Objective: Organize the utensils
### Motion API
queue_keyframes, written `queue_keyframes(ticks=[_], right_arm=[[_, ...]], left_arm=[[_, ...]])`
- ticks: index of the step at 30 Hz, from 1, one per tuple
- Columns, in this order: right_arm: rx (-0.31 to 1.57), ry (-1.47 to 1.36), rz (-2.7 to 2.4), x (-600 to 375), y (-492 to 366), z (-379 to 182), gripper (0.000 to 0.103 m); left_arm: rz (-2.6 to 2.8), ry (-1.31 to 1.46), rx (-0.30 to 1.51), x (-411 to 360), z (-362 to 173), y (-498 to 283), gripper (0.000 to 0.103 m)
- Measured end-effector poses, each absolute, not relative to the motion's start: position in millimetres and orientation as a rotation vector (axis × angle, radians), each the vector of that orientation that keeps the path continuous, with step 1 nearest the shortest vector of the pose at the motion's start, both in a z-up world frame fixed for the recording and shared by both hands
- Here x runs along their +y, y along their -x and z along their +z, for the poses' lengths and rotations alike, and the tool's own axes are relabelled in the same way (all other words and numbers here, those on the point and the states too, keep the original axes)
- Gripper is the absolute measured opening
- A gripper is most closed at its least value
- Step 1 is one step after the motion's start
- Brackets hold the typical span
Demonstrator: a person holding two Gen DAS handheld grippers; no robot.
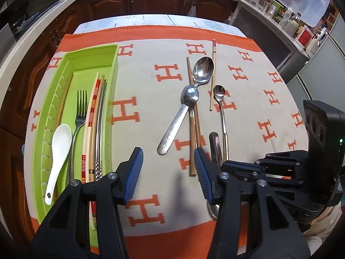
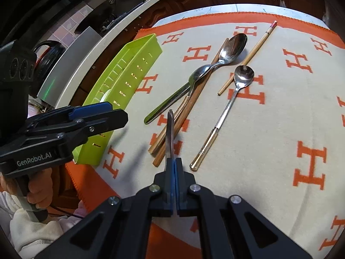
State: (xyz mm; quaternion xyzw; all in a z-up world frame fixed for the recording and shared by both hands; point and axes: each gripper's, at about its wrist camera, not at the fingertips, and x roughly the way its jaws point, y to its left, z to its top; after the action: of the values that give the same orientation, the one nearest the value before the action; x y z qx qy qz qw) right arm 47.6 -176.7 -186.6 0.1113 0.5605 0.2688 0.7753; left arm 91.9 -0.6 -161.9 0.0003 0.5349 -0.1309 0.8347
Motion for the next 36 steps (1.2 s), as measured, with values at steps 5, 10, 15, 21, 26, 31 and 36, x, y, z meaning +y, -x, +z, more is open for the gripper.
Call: queue_keyframes(ticks=[5, 10, 15, 21, 26, 31, 36], right_arm=[[1.238, -0.255, 0.598, -177, -51, -193, 0.017], [1.228, -0.237, 0.62, -171, -54, -194, 0.022], [1.209, -0.21, 0.653, -163, -50, -194, 0.012], [1.182, -0.274, 0.602, -180, -44, -188, 0.003], [1.166, -0.336, 0.485, -214, -47, -180, 0.003], [1.157, -0.404, 0.336, -251, -50, -180, 0.003], [1.146, -0.444, 0.295, -269, -47, -182, 0.003]], left_arm=[[-0.269, -0.004, 1.139, -1, -163, -91, 0.046], [-0.25, 0.008, 1.143, 5, -163, -91, 0.046], [-0.252, 0.0, 1.148, 3, -164, -91, 0.046], [-0.276, -0.029, 1.148, -11, -164, -94, 0.046], [-0.354, -0.025, 1.169, -37, -166, -106, 0.046], [-0.428, -0.026, 1.229, -69, -177, -125, 0.046], [-0.424, -0.032, 1.31, -90, -196, -144, 0.044]])
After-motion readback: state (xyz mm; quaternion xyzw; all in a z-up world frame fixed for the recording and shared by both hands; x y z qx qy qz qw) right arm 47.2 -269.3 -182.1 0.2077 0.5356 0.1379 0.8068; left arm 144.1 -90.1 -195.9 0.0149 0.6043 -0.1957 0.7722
